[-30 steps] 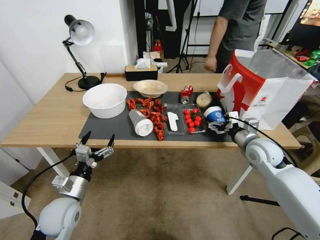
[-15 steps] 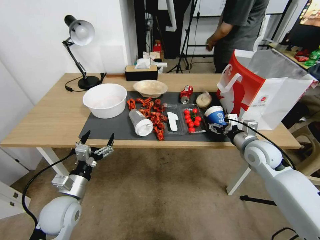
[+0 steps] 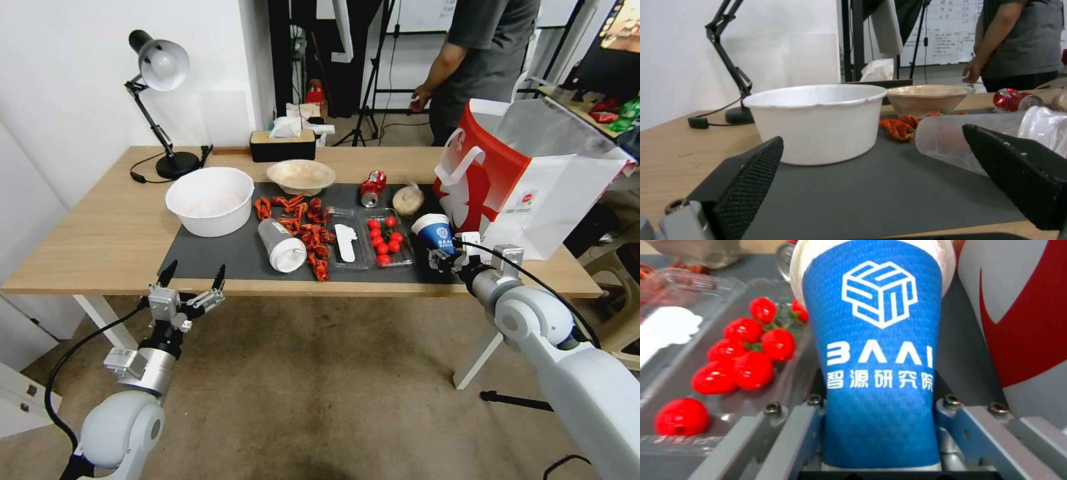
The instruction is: Pick up the trash from the table and place it into the takeout bag.
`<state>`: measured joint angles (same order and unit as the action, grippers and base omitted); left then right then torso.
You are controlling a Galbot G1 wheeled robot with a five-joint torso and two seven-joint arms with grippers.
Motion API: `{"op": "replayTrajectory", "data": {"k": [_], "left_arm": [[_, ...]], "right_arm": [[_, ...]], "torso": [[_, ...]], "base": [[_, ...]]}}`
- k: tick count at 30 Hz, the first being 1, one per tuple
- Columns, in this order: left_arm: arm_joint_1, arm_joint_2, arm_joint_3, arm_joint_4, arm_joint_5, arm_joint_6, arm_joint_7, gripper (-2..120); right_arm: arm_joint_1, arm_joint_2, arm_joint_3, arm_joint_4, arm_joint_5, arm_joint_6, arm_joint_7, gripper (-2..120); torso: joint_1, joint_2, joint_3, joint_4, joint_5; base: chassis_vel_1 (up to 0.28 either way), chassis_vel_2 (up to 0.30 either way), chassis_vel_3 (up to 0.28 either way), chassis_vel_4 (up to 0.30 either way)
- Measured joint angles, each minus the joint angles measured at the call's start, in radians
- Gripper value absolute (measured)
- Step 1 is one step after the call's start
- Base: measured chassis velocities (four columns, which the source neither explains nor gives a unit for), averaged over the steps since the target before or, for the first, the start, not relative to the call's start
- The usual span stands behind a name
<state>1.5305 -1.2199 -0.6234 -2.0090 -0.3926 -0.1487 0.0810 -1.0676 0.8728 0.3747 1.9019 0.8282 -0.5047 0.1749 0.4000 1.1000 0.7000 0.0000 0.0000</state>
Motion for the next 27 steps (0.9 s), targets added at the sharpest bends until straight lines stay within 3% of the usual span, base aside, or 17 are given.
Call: {"op": "replayTrajectory", "data": {"k": [10,16,18,22,27], "left_arm": [[0.0,0.002,-0.001,-0.011,0.001,-0.003,-0.017,100],[0.007,0.0,-0.004,-0.019,0.001,-0.003,-0.019,100],[0.012,-0.001,-0.006,-0.023,0.001,-0.004,-0.019,100],[0.016,-0.003,-0.008,-0.026,0.0,-0.004,-0.019,100],[0.021,-0.006,-0.011,-0.029,-0.001,-0.008,-0.019,100]], "right_arm": [[-0.051,-0.04,0.039,0.1,-0.042,0.062,-0.024,23],[-0.053,-0.079,0.077,0.205,-0.095,0.165,-0.052,22],[0.023,-0.107,0.099,0.23,-0.074,0.212,0.009,22],[0.107,-0.143,0.121,0.22,-0.027,0.218,0.08,22],[0.237,-0.212,0.151,0.103,0.07,0.2,0.197,22]], "torso": [[0.0,0.0,0.0,0.0,0.0],[0.0,0.0,0.0,0.0,-0.0003],[0.0,0.0,0.0,0.0003,0.0],[0.0,0.0,0.0,0.0004,-0.0001],[0.0,0.0,0.0,0.0,0.0002]], "base": [[0.0,0.0,0.0,0.0],[0.0,0.0,0.0,0.0],[0.0,0.0,0.0,0.0],[0.0,0.0,0.0,0.0],[0.0,0.0,0.0,0.0]]}}
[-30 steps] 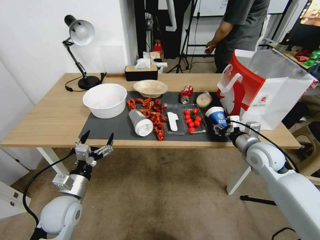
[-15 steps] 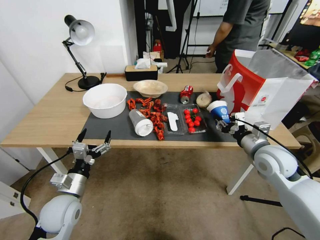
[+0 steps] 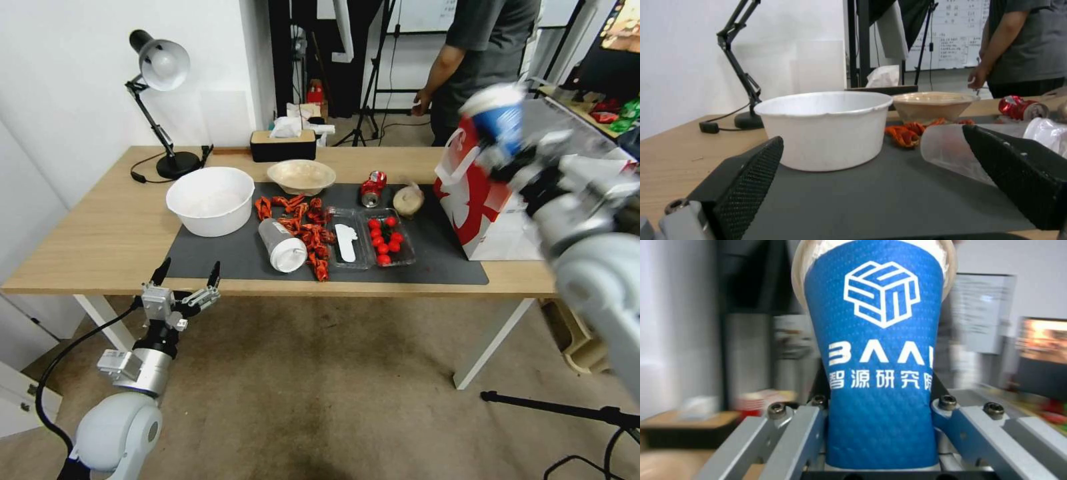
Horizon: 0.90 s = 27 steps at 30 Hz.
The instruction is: Pick up the trash from the table and place it into the takeout bag.
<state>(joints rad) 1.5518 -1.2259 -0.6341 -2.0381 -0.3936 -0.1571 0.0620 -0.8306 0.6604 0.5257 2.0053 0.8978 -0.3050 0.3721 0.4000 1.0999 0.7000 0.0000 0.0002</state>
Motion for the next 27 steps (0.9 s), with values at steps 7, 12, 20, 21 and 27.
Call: {"op": "replayTrajectory", "data": {"k": [7,12,20,21,27], "left_arm": [[0.002,0.003,0.004,0.001,-0.001,-0.013,0.003,100],[0.006,0.008,0.006,-0.005,-0.002,-0.013,0.004,100],[0.008,0.011,0.005,-0.018,-0.004,-0.001,0.004,100],[0.008,0.011,0.005,-0.018,-0.004,-0.001,0.004,100],[0.011,0.014,0.009,-0.03,-0.021,0.011,-0.008,100]], "right_arm": [[0.103,-0.048,-0.025,-0.199,0.086,-0.021,-0.034,22],[0.126,-0.039,-0.055,-0.278,0.088,-0.014,-0.071,22],[0.106,-0.043,-0.059,-0.288,0.085,-0.029,-0.097,35],[0.106,-0.043,-0.059,-0.288,0.085,-0.029,-0.097,35],[0.106,-0.053,-0.06,-0.285,0.086,-0.051,-0.103,64]], "torso": [[0.0,0.0,0.0,-0.0001,-0.0001],[0.0,0.0,0.0,0.0,0.0002],[0.0,0.0,0.0,-0.0001,-0.0001],[0.0,0.0,0.0,-0.0001,-0.0001],[0.0,0.0,0.0,0.0,-0.0003]], "base": [[0.0,0.0,0.0,0.0],[0.0,0.0,0.0,0.0],[0.0,0.0,0.0,0.0],[0.0,0.0,0.0,0.0],[0.0,0.0,0.0,0.0]]}}
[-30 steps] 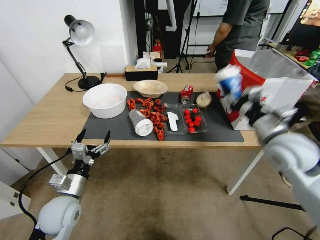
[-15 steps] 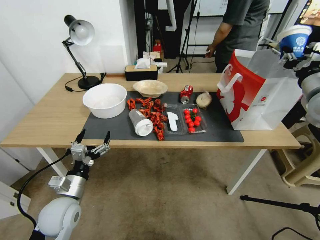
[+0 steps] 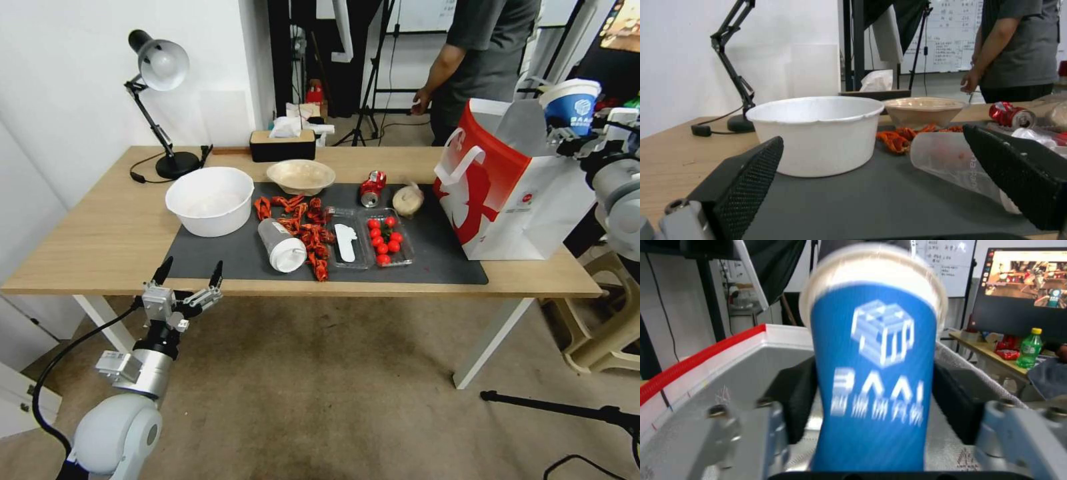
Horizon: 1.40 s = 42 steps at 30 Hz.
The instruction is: Pick up the trash from the table and place it into the takeout bag.
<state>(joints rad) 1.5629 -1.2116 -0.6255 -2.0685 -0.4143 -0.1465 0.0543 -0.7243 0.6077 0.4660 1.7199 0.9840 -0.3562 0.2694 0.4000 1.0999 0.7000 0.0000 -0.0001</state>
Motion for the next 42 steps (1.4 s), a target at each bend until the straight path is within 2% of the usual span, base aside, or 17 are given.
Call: {"op": "replayTrajectory", "data": {"k": [2,4,5,6,8,10,16,22,29,30,31,33,35,37,38,41,42], "left_arm": [[0.001,0.0,0.0,-0.003,0.0,0.001,-0.002,100],[0.001,0.0,0.0,-0.003,0.0,0.001,-0.002,100],[0.003,0.0,-0.002,-0.006,0.0,0.001,-0.004,100],[0.003,0.0,-0.002,-0.006,0.0,0.001,-0.004,100],[0.006,0.0,-0.003,-0.009,0.0,0.001,-0.004,100],[0.006,0.0,-0.005,-0.01,0.0,0.001,-0.004,100],[0.009,0.002,-0.011,-0.021,-0.001,0.001,-0.004,100],[0.013,0.001,-0.017,-0.032,-0.003,0.001,-0.005,100],[0.016,-0.007,-0.017,-0.034,-0.003,-0.002,-0.004,100],[0.018,-0.008,-0.018,-0.034,-0.003,-0.003,-0.003,100],[0.018,-0.008,-0.018,-0.034,-0.003,-0.003,-0.003,100],[0.022,-0.008,-0.022,-0.035,-0.006,-0.004,-0.002,100],[0.023,-0.008,-0.023,-0.035,-0.007,-0.005,-0.001,100],[0.025,-0.011,-0.023,-0.035,-0.008,-0.005,0.0,100],[0.025,-0.011,-0.023,-0.035,-0.008,-0.005,0.0,100],[0.025,-0.011,-0.023,-0.032,-0.008,-0.006,0.001,100],[0.024,-0.011,-0.023,-0.026,-0.009,-0.006,0.001,100]], "right_arm": [[-0.001,0.0,0.0,0.004,0.0,-0.007,0.0,72],[-0.001,0.0,0.0,0.004,0.0,-0.007,0.0,72],[-0.006,0.0,0.0,0.008,0.0,-0.013,0.004,84],[-0.006,0.0,0.0,0.008,0.0,-0.013,0.004,84],[-0.01,0.0,0.0,0.013,-0.001,-0.014,0.009,95],[-0.012,0.001,0.0,0.014,-0.001,-0.015,0.009,98],[-0.026,0.006,0.012,0.045,-0.001,-0.007,0.012,100],[-0.049,0.001,0.045,0.142,0.007,0.061,0.019,100],[-0.108,0.001,0.072,0.258,0.009,0.075,0.027,100],[-0.162,0.009,0.101,0.324,0.006,0.082,0.029,100],[-0.162,0.009,0.101,0.324,0.006,0.082,0.029,100],[-0.254,0.036,0.139,0.411,-0.031,0.085,0.031,100],[-0.282,0.047,0.146,0.431,-0.049,0.086,0.032,100],[-0.46,0.119,0.191,0.521,-0.145,0.105,0.032,100],[-0.46,0.119,0.191,0.521,-0.145,0.105,0.032,100],[-0.582,0.178,0.221,0.565,-0.226,0.162,0.022,100],[-0.664,0.22,0.242,0.586,-0.27,0.187,-0.009,100]], "torso": [[0.0,0.0,0.0,0.0,0.0],[0.0,0.0,0.0,0.0,0.0],[0.0,0.0,0.0,0.0,0.0001],[0.0,0.0,0.0,0.0,0.0001],[0.0,0.0,0.0,0.0,0.0],[0.0,0.0,0.0,0.0,0.0],[0.0,0.0,0.0,0.0001,0.0002],[0.0,0.0,0.0,0.0001,-0.0003],[0.0,0.0,0.0,0.0001,0.0001],[0.0,0.0,0.0,0.0002,-0.0001],[0.0,0.0,0.0,0.0002,-0.0001],[0.0,0.0,0.0,0.0,-0.0004],[0.0,0.0,0.0,0.0,-0.0003],[0.0,0.0,0.0,0.0001,0.0002],[0.0,0.0,0.0,0.0001,0.0002],[0.0,0.0,0.0,-0.0001,0.0001],[0.0,0.0,0.0,0.0,0.0]], "base": [[0.0,0.0,0.0,0.0],[0.0,0.0,0.0,0.0],[0.0,0.0,0.0,0.0],[0.0,0.0,0.0,0.0],[0.0,0.0,0.0,0.0],[0.0,0.0,0.0,0.0],[0.0,0.0,0.0,0.0],[0.0,0.0,0.0,0.0],[0.0,0.0,0.0,0.0],[0.0,0.0,0.0,0.0],[0.0,0.0,0.0,0.0],[0.0,0.0,0.0,0.0],[0.0,0.0,0.0,0.0],[0.0,0.0,0.0,0.0],[0.0,0.0,0.0,0.0],[0.0,0.0,0.0,0.0],[0.0,0.0,0.0,0.0]]}}
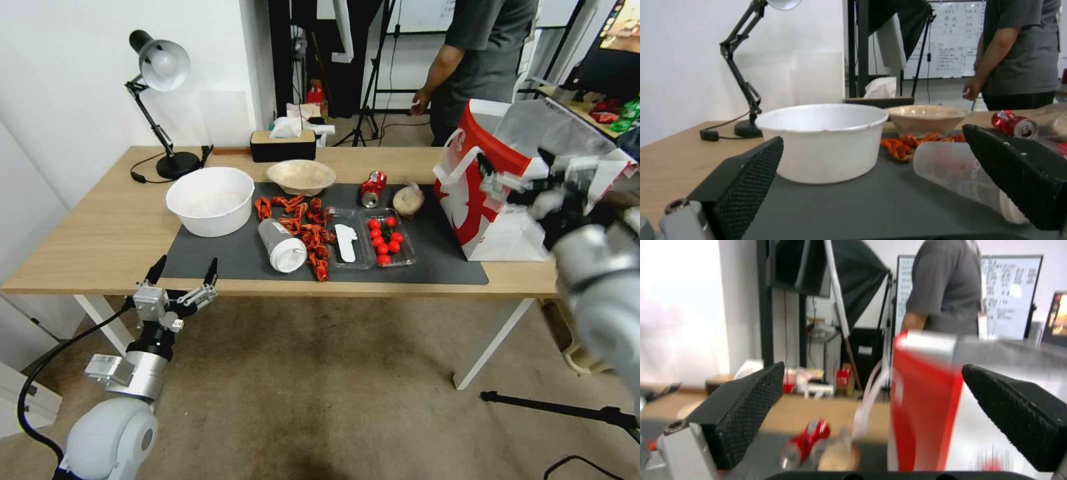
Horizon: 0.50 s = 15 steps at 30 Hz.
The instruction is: Pick up the trash from the table and place it into the takeout bag.
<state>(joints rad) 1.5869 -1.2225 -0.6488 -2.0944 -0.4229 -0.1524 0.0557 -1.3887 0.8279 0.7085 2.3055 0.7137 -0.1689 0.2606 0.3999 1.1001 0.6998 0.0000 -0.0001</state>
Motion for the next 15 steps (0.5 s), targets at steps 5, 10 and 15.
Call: {"op": "replayTrajectory", "data": {"k": [5,10,15], "left_arm": [[-0.005,0.003,0.005,0.013,-0.001,-0.001,0.003,100],[-0.01,0.006,0.015,0.026,-0.001,-0.003,0.007,100],[-0.013,0.011,0.02,0.04,-0.001,-0.016,0.024,100]], "right_arm": [[-0.212,0.142,0.023,0.024,-0.118,0.151,-0.089,100],[-0.319,0.266,0.02,-0.031,-0.197,0.339,-0.184,100],[-0.374,0.337,0.005,-0.102,-0.233,0.475,-0.245,100]], "torso": [[0.0,0.0,0.0,-0.0003,0.0002],[0.0,0.0,0.0,0.0001,-0.0003],[0.0,0.0,0.0,0.0001,-0.0005]], "base": [[0.0,0.0,0.0,0.0],[0.0,0.0,0.0,0.0],[0.0,0.0,0.0,0.0]]}}
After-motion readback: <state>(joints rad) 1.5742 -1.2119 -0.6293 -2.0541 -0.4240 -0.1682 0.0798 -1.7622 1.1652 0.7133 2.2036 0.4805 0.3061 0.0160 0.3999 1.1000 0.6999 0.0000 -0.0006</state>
